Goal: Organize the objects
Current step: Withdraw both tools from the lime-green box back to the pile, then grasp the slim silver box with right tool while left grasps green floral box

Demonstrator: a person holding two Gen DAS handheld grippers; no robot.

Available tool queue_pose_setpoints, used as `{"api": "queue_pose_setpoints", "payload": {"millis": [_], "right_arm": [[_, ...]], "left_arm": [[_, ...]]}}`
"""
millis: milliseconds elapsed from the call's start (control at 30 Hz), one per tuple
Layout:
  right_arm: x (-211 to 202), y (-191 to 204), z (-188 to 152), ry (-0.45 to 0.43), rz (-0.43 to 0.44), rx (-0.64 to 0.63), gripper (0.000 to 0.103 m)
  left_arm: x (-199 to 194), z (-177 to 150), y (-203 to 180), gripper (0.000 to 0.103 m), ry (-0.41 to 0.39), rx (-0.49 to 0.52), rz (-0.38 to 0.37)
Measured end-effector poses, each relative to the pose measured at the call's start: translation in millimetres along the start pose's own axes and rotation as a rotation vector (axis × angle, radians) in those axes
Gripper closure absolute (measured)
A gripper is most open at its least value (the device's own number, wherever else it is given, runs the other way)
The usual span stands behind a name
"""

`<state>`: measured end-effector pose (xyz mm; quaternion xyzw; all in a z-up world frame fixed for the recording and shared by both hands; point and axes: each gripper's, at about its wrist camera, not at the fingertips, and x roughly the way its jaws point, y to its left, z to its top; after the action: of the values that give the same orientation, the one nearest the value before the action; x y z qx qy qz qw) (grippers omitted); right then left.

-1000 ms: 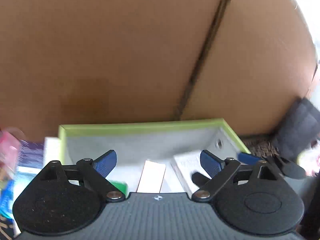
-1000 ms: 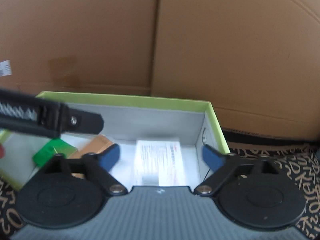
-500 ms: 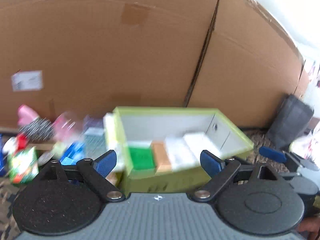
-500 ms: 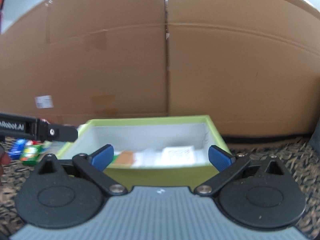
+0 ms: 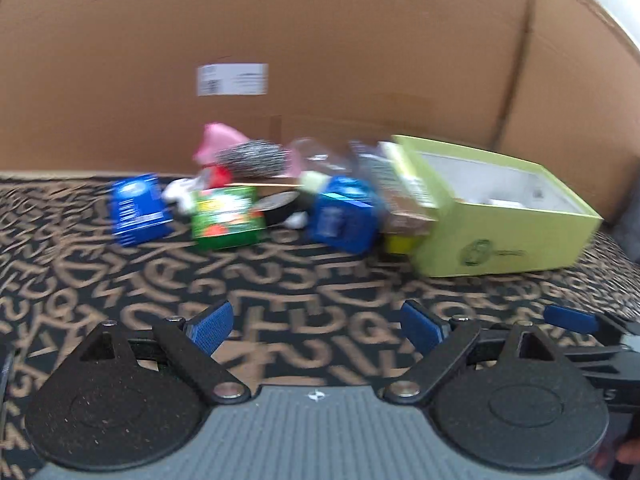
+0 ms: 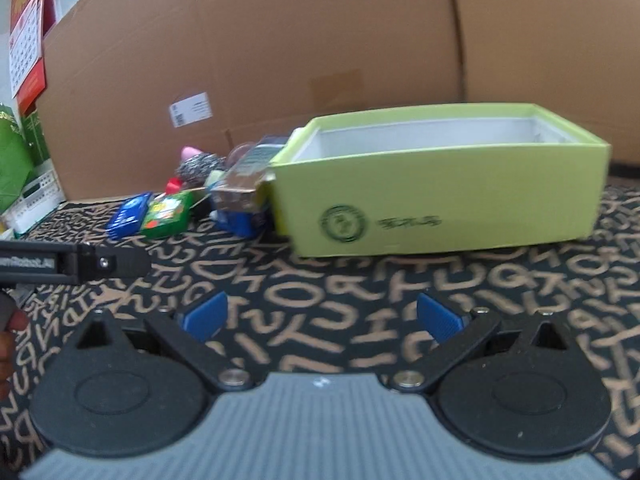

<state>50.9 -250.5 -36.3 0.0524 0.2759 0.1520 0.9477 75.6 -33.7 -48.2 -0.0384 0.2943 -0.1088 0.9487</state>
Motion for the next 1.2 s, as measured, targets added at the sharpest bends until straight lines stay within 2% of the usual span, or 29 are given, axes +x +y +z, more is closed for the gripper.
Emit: {"api": "queue_pose_setpoints", "payload": {"millis": [133,200,333,433,567,633,667,767,867,1033,1200], "right_arm": [[7.9,23.6,10.7,-0.014,0.050,0.004,0.004],[17.7,33.4,19.5,-0.020,0.054,0.011,0.014],[43.7,43.2,32.1,-0.022,0.067,0.060,0.023],[61.0,47.4,38.0,-0.023,0.052,0.091,0.032],[76.2,46.0,43.4,-0.036,0.008,0.164,0.033],[79.8,45.9,44.2,-0.055,0.017,0.187,0.043],[80.5,46.2,43.8,-0.062,0.014,0.184,0.064],[73.4,45.8,36.9,-0.066,0.015,0.139,0.063],[55.0,45.1,22.4,-0.020,0.040,0.083,0.063],[19.1,45.0,-6.9,0.051,0.072,0.041,0.063],[-3.7,44.1,-22.1,0.092,0.058,0.029,0.063]], "left_arm": [[-2.5,2.2,29.5,0.009,0.005,-0.076,0.027],[-4.0,2.5,40.2,0.009,0.004,-0.104,0.038],[-5.4,1.4,53.0,0.009,0.007,-0.135,0.043],[-4.7,-0.2,60.0,0.009,0.010,-0.143,0.042],[-1.2,0.7,67.6,0.009,0.016,-0.158,0.034],[2.0,2.9,69.6,0.009,0.022,-0.165,0.026],[4.0,4.9,70.0,0.009,0.024,-0.165,0.021],[13.0,13.4,69.9,0.009,0.009,-0.153,0.020],[34.3,27.7,68.5,0.009,0.002,-0.133,0.051],[89.7,53.2,64.0,0.009,0.035,-0.123,0.133],[132.1,65.9,58.4,0.009,0.073,-0.068,0.226]]}}
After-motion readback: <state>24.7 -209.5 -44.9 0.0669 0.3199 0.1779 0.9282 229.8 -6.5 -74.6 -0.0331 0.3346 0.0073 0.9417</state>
